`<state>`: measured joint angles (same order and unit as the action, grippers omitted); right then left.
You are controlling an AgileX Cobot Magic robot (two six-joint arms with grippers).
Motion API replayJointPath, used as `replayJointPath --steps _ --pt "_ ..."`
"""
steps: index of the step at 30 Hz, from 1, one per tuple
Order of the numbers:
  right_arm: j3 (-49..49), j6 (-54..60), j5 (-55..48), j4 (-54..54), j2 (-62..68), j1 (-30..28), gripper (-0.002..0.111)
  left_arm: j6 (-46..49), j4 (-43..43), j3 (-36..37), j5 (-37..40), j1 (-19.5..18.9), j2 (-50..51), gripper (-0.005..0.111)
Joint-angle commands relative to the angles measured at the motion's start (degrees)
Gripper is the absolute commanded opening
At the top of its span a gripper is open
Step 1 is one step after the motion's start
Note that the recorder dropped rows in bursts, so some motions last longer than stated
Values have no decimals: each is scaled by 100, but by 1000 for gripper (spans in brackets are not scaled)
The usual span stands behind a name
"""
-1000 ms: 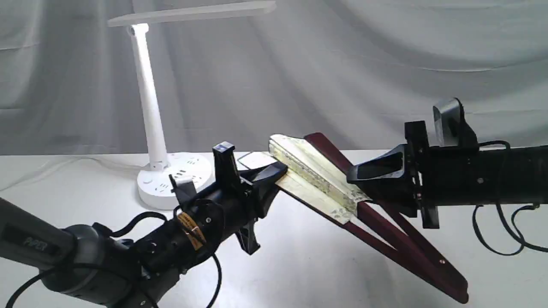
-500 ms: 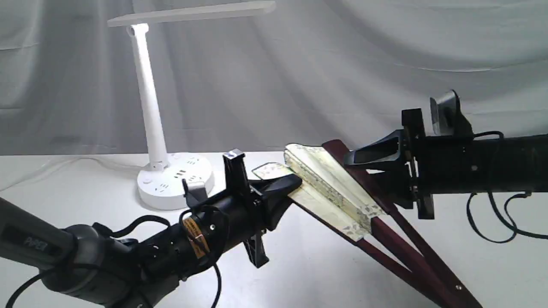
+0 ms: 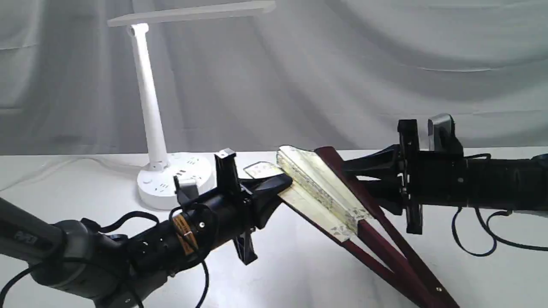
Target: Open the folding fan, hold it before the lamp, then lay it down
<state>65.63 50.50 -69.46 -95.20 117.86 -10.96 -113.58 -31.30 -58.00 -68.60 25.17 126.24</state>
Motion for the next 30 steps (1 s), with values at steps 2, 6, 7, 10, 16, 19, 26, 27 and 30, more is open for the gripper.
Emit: replayJointPath --steps 2,6,7,10,16,19,26,27,30 --pt "15 15 -50 -135 -17 -40 30 -32 21 -29 -136 -32 5 0" --pt "15 15 -50 -203 -17 -40 30 -13 1 -29 -136 -32 5 0" --pt "15 15 -50 -252 -17 -40 30 -13 1 -29 -136 -32 5 0" --pt "15 15 -50 -278 -17 26 30 2 1 -29 -136 -32 5 0" --pt "15 53 -50 -308 -17 246 30 3 -40 -29 -136 -32 5 0" --pt "15 53 -50 -386 40 290 30 3 -128 -29 -136 -32 5 0" --pt "15 66 -50 -432 161 290 30 3 -241 -29 -136 -32 5 0" --pt "15 66 -50 -432 173 290 30 3 -241 -29 -136 -32 5 0" --pt "15 66 -50 -442 182 290 24 3 -241 -29 -136 -32 5 0"
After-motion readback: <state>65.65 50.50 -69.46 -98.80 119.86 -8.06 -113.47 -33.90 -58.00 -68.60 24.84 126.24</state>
